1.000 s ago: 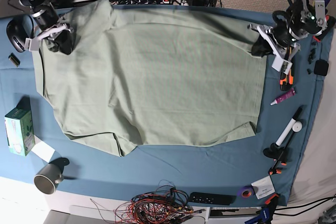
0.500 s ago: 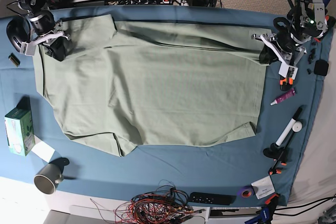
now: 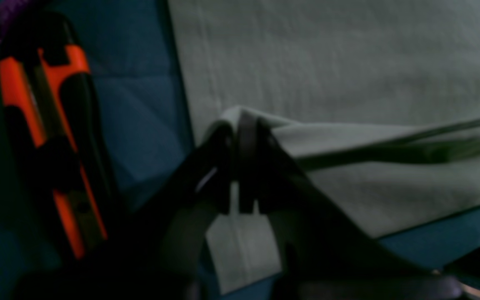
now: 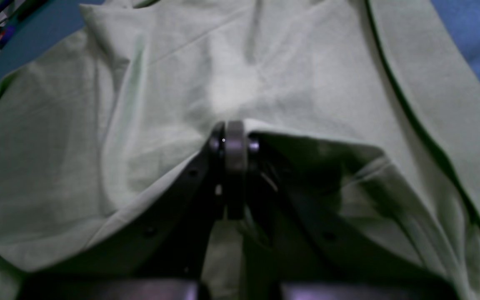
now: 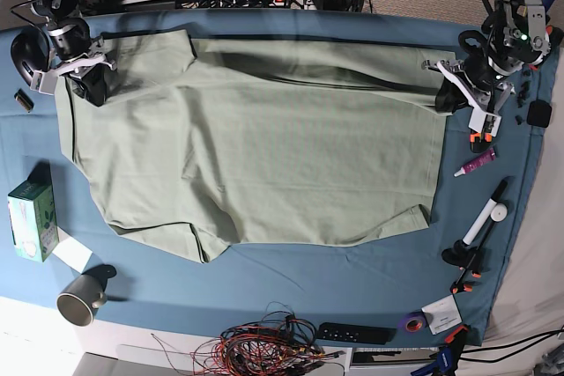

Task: Fold the T-shirt properly
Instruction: 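Lower both grippers, folding the collar edge over into a strip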

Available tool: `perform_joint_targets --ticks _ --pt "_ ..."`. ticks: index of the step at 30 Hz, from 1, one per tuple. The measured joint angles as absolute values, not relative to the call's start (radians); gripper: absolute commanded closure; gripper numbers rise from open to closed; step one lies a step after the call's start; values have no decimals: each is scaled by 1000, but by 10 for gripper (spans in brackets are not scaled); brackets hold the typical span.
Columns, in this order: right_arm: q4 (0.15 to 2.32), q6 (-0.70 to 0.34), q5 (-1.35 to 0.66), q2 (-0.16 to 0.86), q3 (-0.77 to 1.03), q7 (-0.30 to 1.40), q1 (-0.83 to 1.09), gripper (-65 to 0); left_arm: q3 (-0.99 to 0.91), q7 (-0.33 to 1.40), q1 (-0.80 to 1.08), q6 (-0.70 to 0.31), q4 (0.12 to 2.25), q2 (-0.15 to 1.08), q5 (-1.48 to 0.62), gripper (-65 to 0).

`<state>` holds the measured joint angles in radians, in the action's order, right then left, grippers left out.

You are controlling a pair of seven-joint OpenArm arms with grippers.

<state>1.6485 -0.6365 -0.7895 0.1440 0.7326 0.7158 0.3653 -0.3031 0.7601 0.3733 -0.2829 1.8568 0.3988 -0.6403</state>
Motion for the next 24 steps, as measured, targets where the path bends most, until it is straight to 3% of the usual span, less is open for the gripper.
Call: perform_joint_targets --ticks 24 --pt "1648 -640 -687 144 733 658 321 0 -303 739 367 -261 1858 393 -621 0"
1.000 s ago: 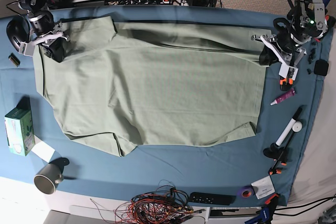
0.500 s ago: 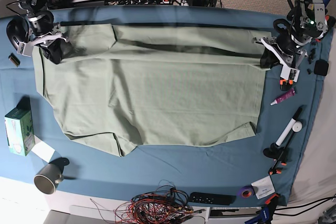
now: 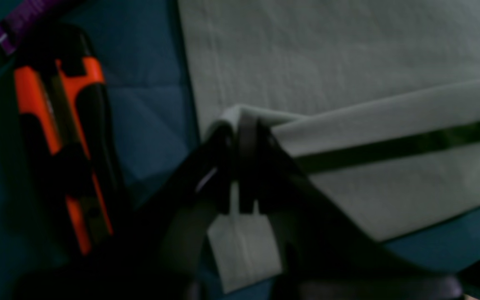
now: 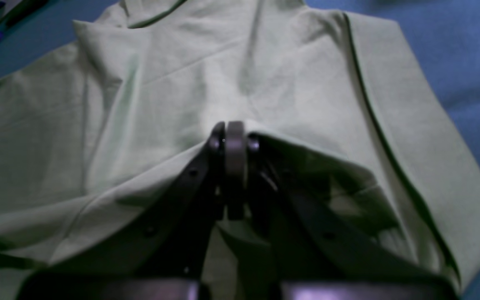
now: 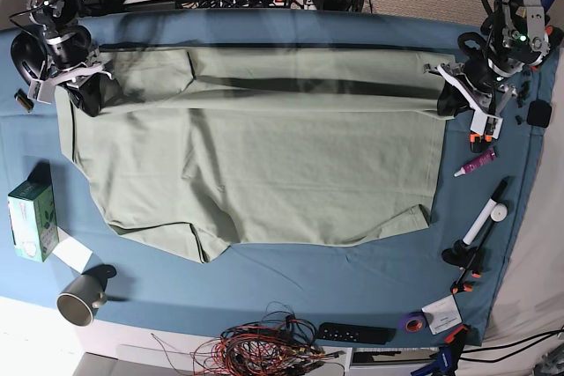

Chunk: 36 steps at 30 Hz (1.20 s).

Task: Fold the T-shirt properly
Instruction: 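Lower both grippers, folding the collar edge over into a strip, then open both grippers and reposition them on the folded collar edge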

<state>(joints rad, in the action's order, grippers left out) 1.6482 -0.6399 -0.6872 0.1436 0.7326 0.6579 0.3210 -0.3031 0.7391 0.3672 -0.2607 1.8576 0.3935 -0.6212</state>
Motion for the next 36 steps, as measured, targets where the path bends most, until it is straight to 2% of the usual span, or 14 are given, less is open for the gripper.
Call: perform_joint_targets --ticks 10,11,13,14,15,17,22,25,31,36 --pt "1648 -640 -668 144 733 680 321 0 -303 739 367 -277 1858 393 -616 0" --pt "1648 -640 -664 144 733 681 321 -76 -303 739 367 -293 1858 393 -605 -74" --pt "1648 -640 -659 144 733 680 321 -256 -303 739 367 -310 1858 393 -596 -279" --pt "1648 -639 -661 144 733 679 321 -324 -303 738 367 -310 1858 393 -595 -348" --pt "1648 -639 -661 144 733 675 321 -351 -303 738 367 -302 1858 393 -595 -379" --pt "1648 -639 -663 144 733 668 321 -352 -303 737 367 -255 1858 393 -590 -384" --pt "1648 -628 -682 147 738 669 318 -351 -306 746 356 -251 1859 393 -519 -383" --pt "1648 -629 -816 146 803 744 313 -351 -356 787 354 -251 1901 393 -527 -383" --pt "1649 -626 -1022 138 1010 883 354 -350 -548 895 408 -321 2015 407 -744 -383" --pt "1649 -625 -1113 127 1055 918 479 -351 -623 978 559 -419 2037 405 -931 -382"
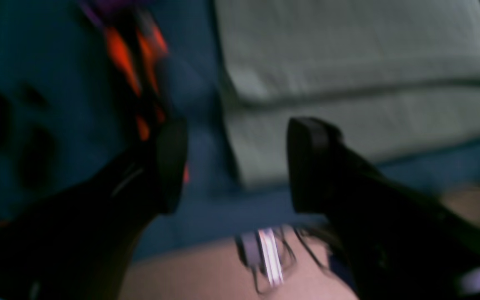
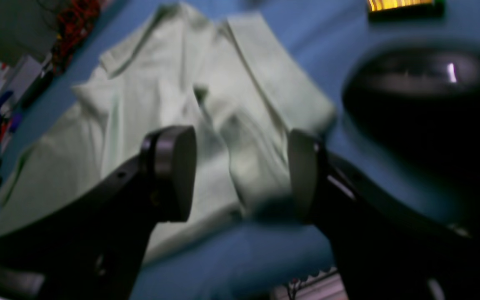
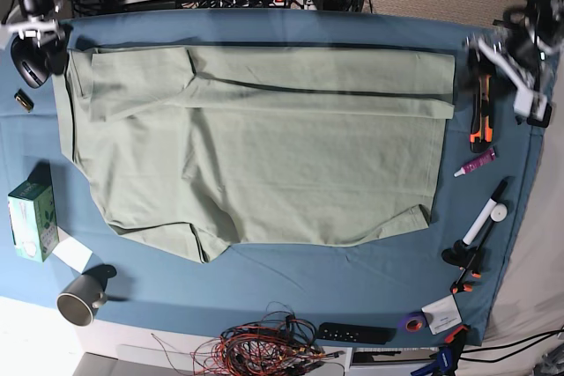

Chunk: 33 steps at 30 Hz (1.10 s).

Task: Fold the T-shirt properly
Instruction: 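Open both grippers and reposition them on the folded collar edge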

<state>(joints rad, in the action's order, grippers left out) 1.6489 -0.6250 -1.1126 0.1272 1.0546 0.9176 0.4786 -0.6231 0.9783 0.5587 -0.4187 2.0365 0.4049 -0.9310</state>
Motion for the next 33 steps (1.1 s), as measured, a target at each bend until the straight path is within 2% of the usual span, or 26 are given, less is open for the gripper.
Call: perform_joint_targets --ticks 8,14,25,29,33 --pt "1647 -573 -1153 38 1053 918 526 -350 -623 994 677 -464 2036 396 -979 -382" --pt "1639 -516 -1079 47 1054 870 503 -351 -623 994 681 -465 2036 396 -981 -382" --pt "1374 -543 -1138 122 1057 859 362 -346 -623 994 677 -465 2036 399 -979 -382" --pt "1372 -551 -1143 121 1042 866 366 -246 -623 994 678 -465 2036 400 -979 -382" --pt "1371 -618 -1136 119 971 882 366 -99 -623 991 677 -465 2036 399 -978 -382"
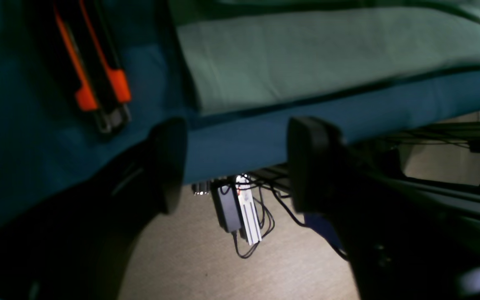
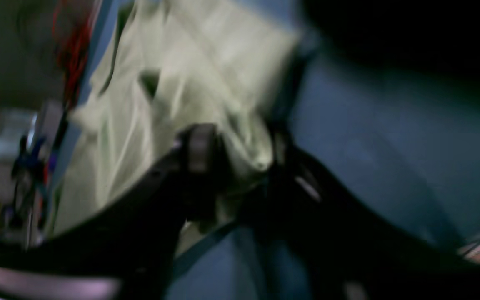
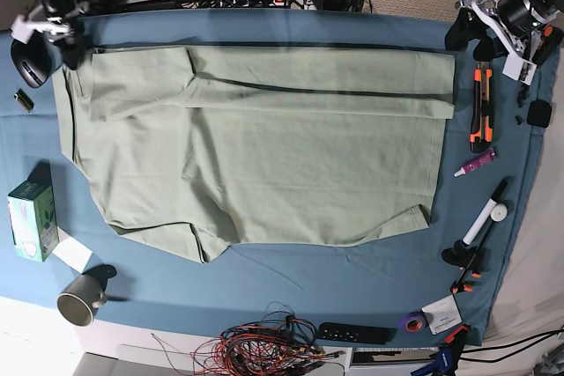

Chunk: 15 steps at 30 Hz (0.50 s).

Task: Fold the T-shirt properly
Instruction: 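Open both grippers and reposition them on the folded collar edge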

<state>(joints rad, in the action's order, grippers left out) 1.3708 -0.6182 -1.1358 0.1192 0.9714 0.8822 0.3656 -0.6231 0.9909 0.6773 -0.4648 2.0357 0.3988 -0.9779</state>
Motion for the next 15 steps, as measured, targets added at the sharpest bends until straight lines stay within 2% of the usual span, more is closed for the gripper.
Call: perform_joint_targets --ticks 2,3,8,15 --pt "1370 -626 -1132 119 932 882 366 -13 -623 991 677 -465 2036 399 -978 -382" --pt "1370 -629 -1136 118 916 881 366 0 -623 991 677 -464 2036 399 -978 -382" --pt "1370 -672 -1131 118 862 882 363 0 -623 987 675 -435 2025 373 -973 -382" --pt "1370 -672 -1127 118 862 882 362 0 -623 965 673 -404 2013 332 -962 -382"
